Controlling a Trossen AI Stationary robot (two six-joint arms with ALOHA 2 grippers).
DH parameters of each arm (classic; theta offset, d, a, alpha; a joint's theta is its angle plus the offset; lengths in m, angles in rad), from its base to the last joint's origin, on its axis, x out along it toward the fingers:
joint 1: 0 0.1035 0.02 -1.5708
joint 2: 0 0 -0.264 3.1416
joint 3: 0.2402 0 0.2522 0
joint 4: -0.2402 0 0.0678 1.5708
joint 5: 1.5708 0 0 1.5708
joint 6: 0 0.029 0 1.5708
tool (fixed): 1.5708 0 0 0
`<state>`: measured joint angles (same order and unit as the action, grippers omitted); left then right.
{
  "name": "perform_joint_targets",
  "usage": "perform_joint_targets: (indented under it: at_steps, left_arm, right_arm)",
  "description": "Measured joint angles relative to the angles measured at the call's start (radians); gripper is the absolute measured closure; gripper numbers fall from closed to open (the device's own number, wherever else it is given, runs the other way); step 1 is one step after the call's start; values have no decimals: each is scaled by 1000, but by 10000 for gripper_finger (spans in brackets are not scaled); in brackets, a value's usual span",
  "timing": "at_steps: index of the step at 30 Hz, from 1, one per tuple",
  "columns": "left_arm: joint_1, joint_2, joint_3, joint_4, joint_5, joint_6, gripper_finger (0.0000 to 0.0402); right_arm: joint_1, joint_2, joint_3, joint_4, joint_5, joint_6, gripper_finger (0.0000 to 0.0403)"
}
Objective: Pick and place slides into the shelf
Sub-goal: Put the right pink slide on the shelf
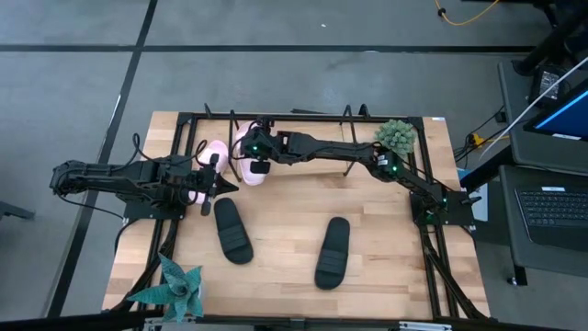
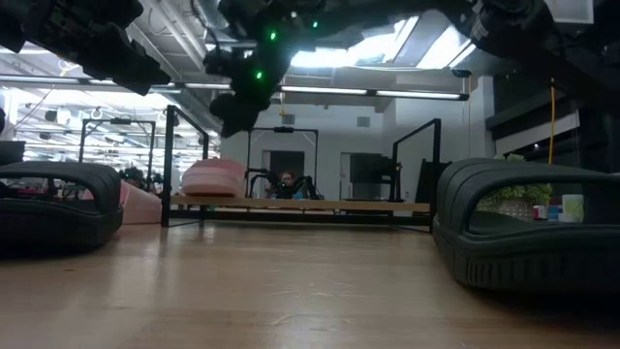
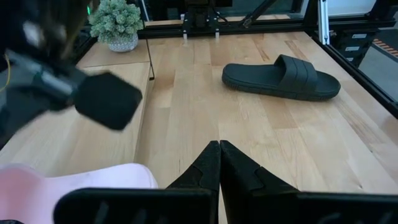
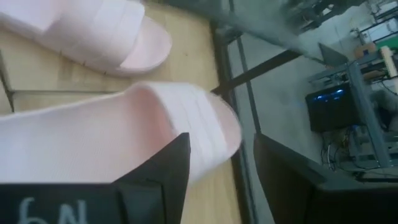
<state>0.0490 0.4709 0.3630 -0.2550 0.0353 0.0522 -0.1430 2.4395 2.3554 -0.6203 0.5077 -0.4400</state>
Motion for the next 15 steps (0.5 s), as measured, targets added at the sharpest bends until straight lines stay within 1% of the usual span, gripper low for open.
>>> perform_joint_targets:
  at_steps: [7,9,12,15]
  left_arm:
    - [0,0,0,-4,0,2,401]
    - [0,0,0,-3,0,2,401]
    - [0,0,0,-5,0,2,401]
    - [0,0,0,-6,0,2,401]
  right_arm:
    - [0,-83,0,-157,-7,6,227]
    - [0,-110,0,-185,-23,17,238]
    - [0,-147,0,-254,-57,44,275]
    - [0,-180,0,-308,-100,74,331]
